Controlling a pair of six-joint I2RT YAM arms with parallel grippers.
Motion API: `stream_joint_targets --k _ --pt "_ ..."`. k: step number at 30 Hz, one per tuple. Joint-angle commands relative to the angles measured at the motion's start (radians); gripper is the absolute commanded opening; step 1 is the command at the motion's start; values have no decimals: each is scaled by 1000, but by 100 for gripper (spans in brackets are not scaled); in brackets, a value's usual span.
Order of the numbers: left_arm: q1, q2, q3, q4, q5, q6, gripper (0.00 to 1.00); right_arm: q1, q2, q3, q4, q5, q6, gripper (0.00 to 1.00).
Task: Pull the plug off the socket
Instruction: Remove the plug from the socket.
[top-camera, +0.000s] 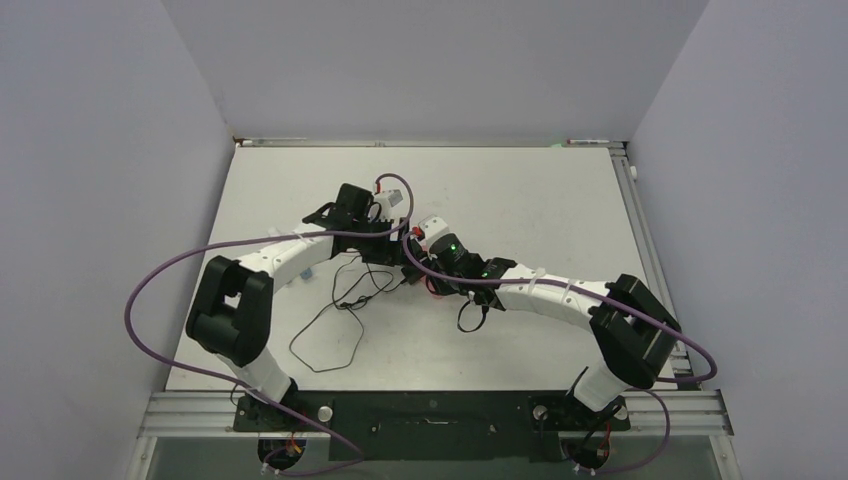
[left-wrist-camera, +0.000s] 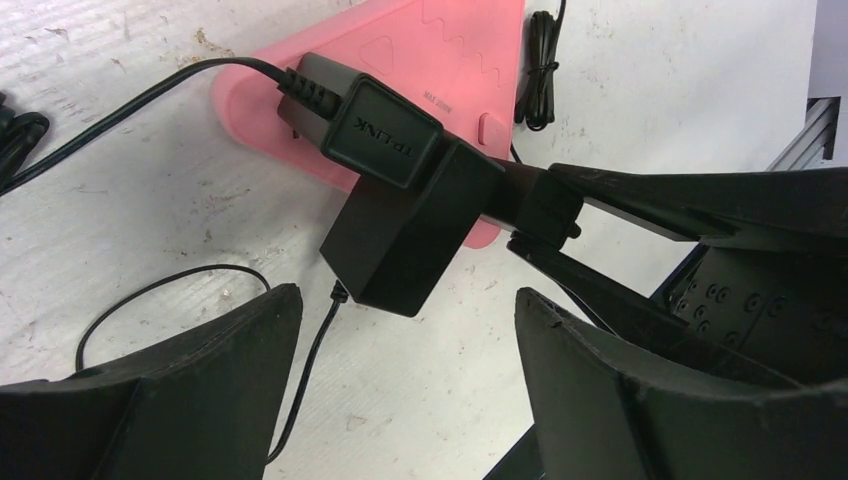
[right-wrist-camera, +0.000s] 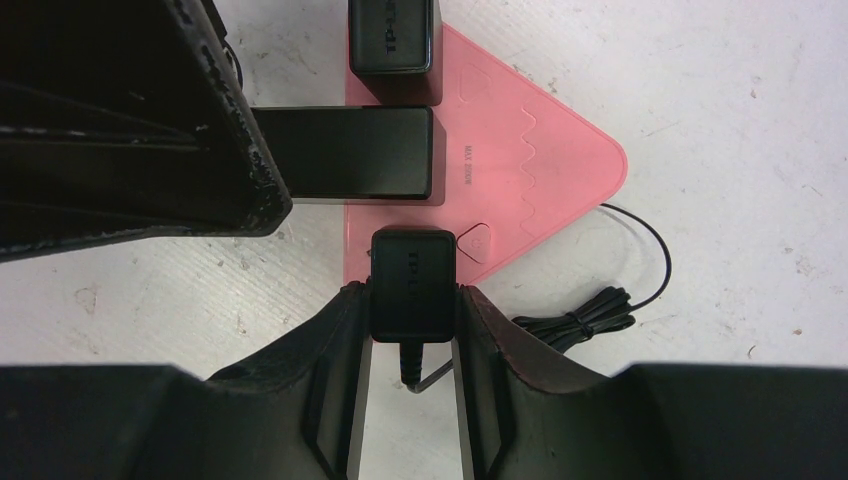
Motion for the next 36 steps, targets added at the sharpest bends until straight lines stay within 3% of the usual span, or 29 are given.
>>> stream_joint_targets --k 1,6,23,36 --pt "11 27 29 35 50 -34 72 -4 -50 -14 41 -25 22 5" --pt "17 63 35 41 52 -55 61 -5 -55 -15 41 -10 21 5" --pt "17 117 32 119 48 -104 49 60 -30 -3 45 80 4 5" --pt "9 140 27 123 47 -110 40 152 25 45 6 246 -8 5"
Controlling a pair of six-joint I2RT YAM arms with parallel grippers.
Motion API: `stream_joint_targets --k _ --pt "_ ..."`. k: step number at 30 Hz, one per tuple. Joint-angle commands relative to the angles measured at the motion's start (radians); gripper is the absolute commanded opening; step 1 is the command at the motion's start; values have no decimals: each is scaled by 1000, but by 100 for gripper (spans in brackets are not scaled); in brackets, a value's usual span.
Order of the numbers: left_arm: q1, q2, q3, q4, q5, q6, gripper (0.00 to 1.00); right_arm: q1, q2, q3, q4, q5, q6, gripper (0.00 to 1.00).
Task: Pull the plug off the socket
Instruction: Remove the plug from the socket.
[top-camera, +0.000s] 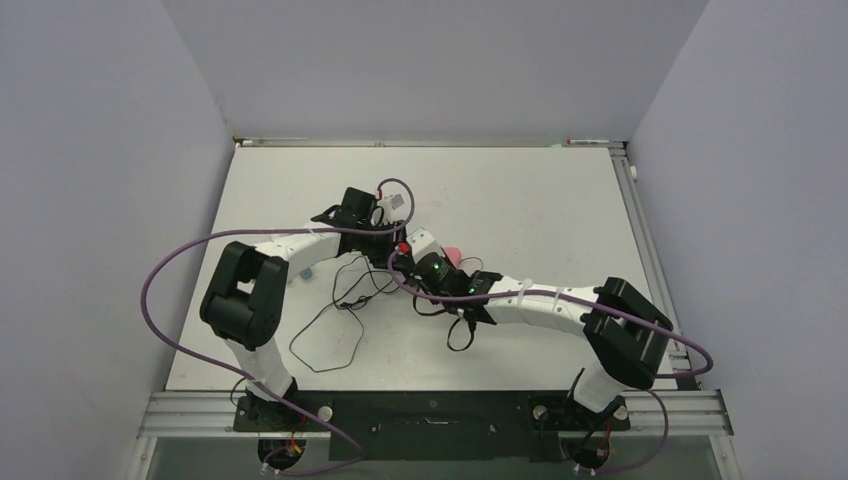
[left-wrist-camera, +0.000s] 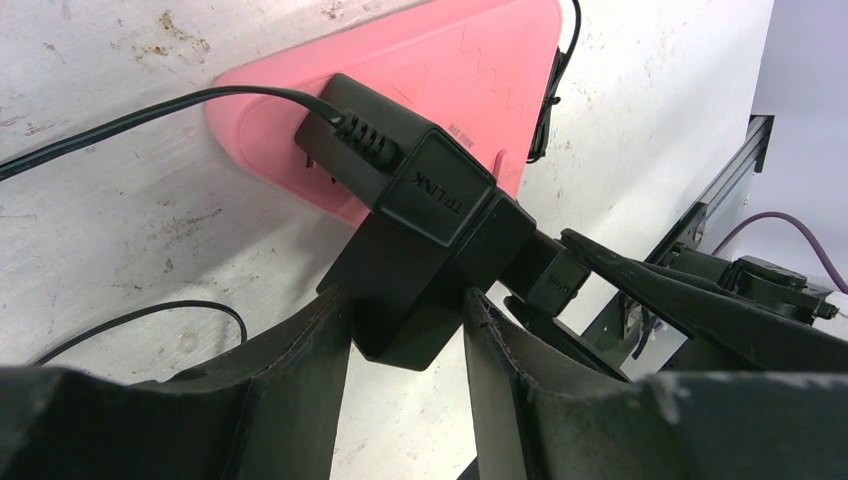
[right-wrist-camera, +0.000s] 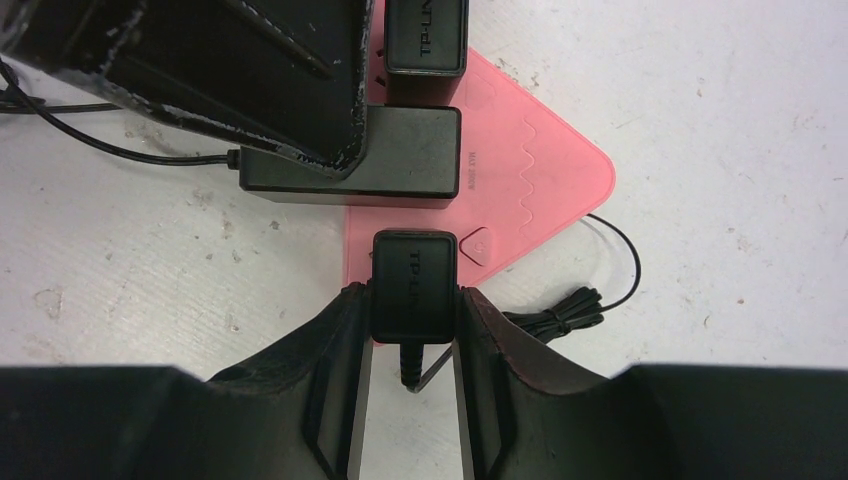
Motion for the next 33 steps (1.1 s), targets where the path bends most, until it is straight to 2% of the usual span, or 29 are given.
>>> stream_joint_targets --k 1,23,27,33 --pt "-2 29 28 48 -39 1 39 39 14 51 13 49 3 5" --pt "-19 47 39 24 -62 14 37 90 68 89 -5 177 -3 5" --pt "-23 52 41 16 -73 19 37 71 49 77 9 140 24 5" --pt "-30 55 46 7 -84 27 37 -37 -18 27 52 -28 66 5"
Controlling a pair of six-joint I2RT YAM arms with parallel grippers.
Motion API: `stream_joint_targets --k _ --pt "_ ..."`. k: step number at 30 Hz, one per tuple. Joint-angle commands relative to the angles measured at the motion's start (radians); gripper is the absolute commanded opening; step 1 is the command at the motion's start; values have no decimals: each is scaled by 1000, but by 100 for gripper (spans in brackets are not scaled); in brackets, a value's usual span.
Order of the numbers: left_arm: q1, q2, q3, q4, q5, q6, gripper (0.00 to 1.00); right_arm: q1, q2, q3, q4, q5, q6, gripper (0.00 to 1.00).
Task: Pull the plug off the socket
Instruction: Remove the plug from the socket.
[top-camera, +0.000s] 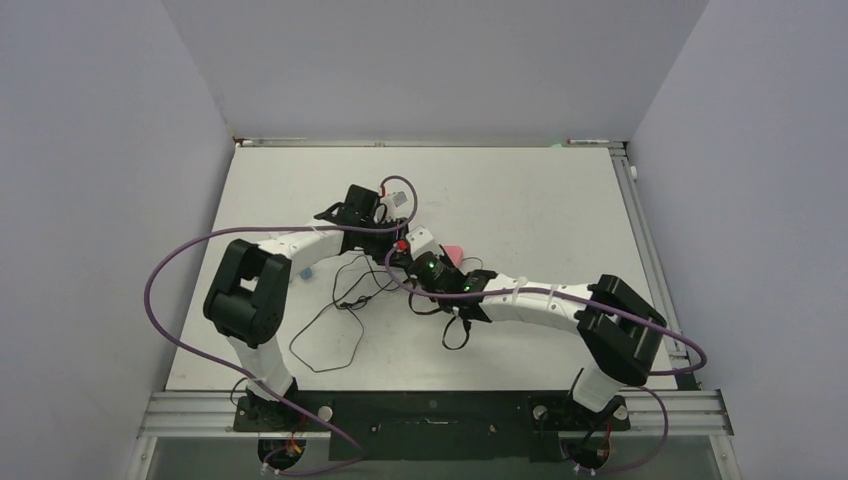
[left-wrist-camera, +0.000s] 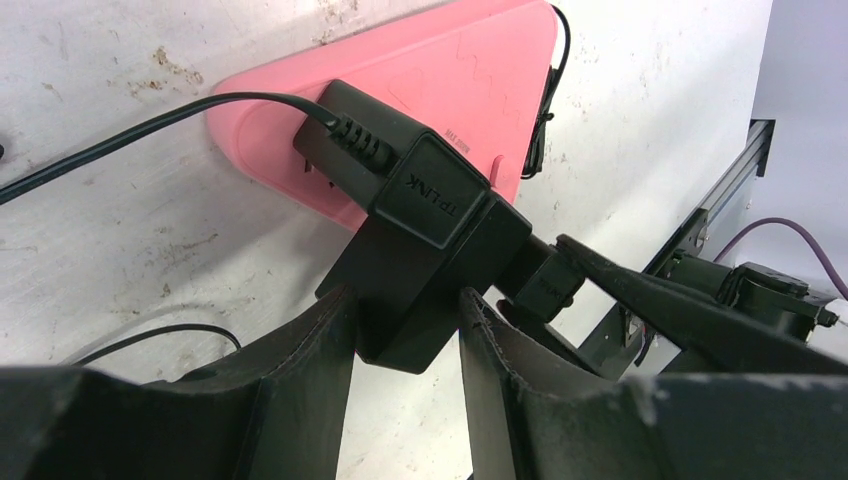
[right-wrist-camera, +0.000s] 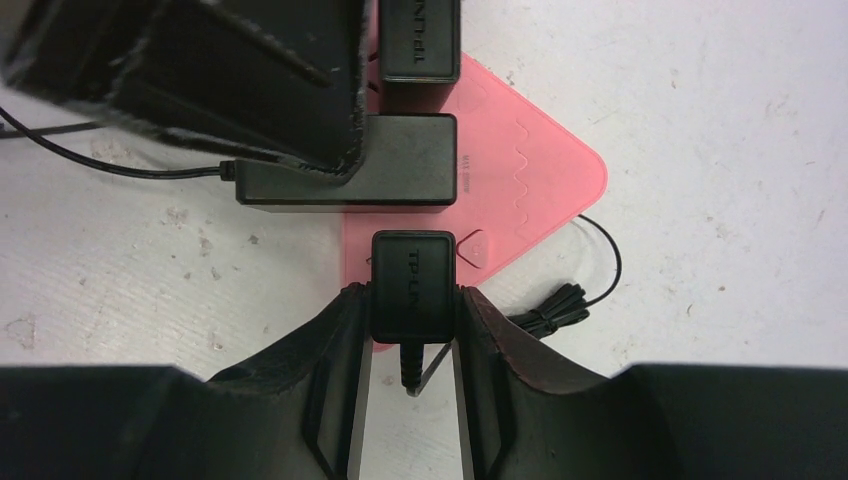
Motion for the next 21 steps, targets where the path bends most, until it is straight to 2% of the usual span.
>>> stream_joint_targets --k 1,5,21 --pt "-19 35 19 1 -83 27 37 -82 -77 -22 88 -167 61 5" --pt "-22 38 22 -4 -90 31 36 -127 -94 -35 88 -231 75 5" --pt "-30 40 25 -17 -112 40 36 -190 -102 -54 91 -311 132 5"
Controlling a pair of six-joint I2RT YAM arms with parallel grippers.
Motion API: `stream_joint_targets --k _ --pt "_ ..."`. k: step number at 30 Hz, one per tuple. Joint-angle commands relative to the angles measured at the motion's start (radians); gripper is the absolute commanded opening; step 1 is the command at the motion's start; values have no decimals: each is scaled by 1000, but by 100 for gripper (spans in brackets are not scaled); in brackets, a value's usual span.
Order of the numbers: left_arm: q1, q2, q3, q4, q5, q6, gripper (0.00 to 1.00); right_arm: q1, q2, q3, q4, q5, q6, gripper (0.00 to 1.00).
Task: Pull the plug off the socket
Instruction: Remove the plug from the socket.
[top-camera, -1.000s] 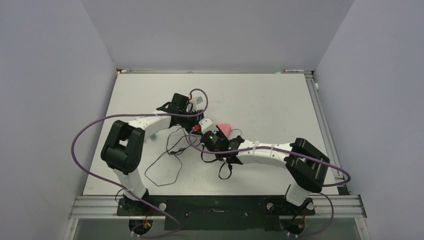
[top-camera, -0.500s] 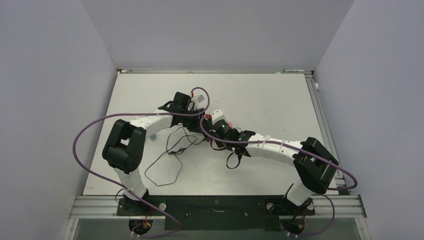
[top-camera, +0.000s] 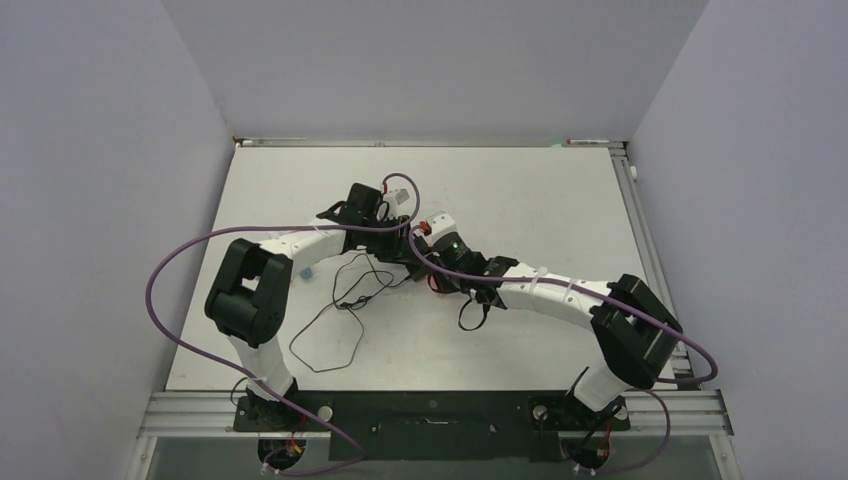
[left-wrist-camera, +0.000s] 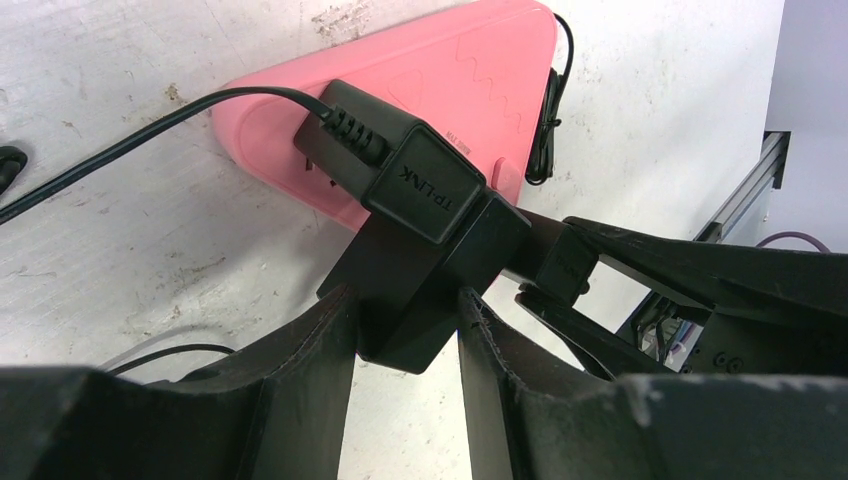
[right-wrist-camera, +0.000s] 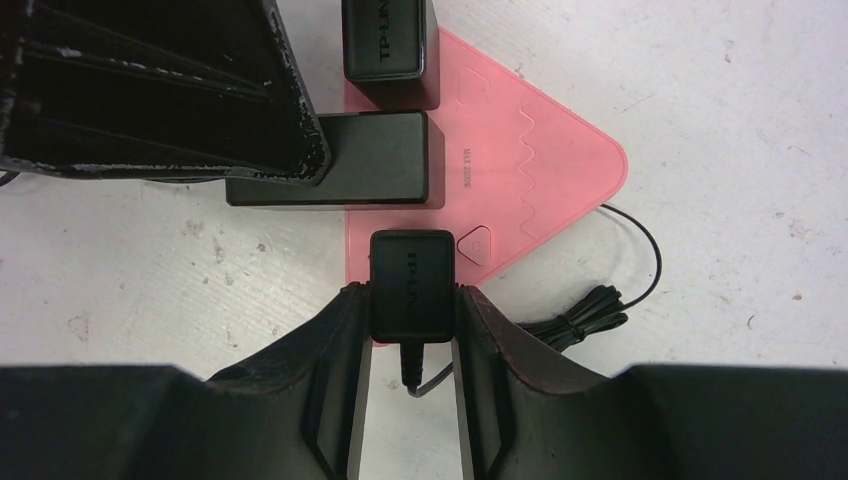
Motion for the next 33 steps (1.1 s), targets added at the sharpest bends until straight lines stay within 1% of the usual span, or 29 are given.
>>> stream_joint_targets --k 1,6,11,16,23,33 --pt "-17 33 7 -33 -78 34 36 -39 -36 -16 65 -58 62 5" --pt "-18 30 9 -36 -81 36 36 -81 -37 -29 74 -132 73 5" --pt "-19 31 9 -37 -84 37 35 -87 -31 -31 71 -130 74 5" --pt "-19 34 11 -39 -87 36 35 -45 -32 -13 42 -29 64 5" --pt "-22 37 10 -45 -99 36 34 78 8 48 -16 183 37 5" --pt "-25 40 10 -47 -107 35 33 147 89 105 -66 309 26 5"
